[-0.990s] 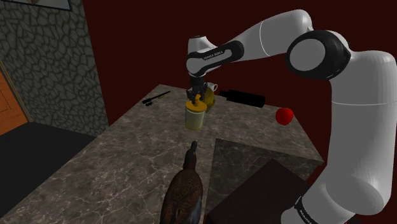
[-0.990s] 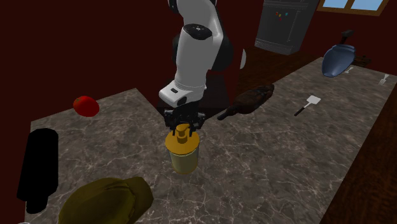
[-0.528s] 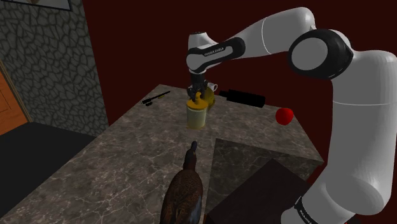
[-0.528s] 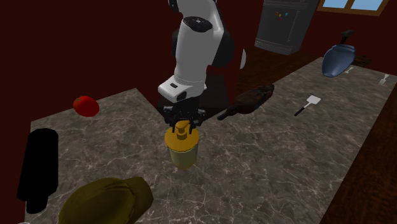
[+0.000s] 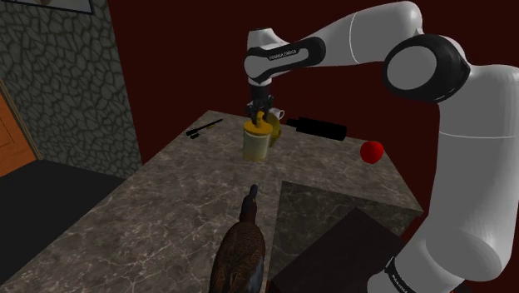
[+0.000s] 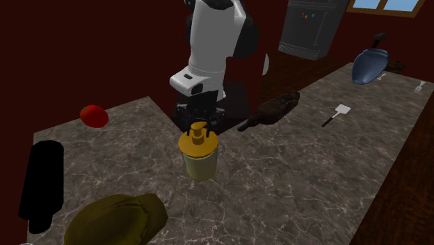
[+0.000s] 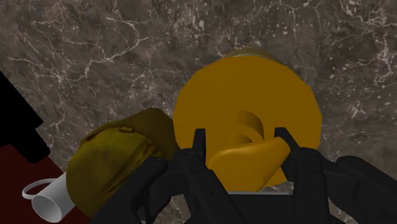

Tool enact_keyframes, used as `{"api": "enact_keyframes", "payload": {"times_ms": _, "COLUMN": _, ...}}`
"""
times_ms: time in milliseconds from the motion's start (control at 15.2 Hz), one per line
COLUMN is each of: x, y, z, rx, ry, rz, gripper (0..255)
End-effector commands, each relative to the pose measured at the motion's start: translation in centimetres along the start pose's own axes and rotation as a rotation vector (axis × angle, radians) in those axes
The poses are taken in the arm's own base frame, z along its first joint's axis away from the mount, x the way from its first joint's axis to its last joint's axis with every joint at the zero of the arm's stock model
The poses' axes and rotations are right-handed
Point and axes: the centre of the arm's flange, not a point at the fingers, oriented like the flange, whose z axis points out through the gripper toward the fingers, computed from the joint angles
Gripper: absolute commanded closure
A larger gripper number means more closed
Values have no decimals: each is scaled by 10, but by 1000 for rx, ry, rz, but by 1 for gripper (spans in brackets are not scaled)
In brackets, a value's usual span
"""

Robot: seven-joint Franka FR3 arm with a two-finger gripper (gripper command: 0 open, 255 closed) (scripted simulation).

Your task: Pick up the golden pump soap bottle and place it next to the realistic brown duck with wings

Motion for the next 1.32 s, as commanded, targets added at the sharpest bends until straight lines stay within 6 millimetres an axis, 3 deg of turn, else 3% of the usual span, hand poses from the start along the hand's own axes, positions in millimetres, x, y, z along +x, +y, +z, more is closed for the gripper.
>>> {"api": "enact_keyframes", "payload": {"times_ms": 0, "x": 1, "y": 2, "z": -11, "rx": 0, "ry": 1, "rz": 0, "gripper": 255}}
{"api": "enact_keyframes", "payload": {"times_ms": 1254, "x": 2, "y": 19, "z": -110, "rx": 0, "ry": 1, "rz": 0, "gripper": 255}}
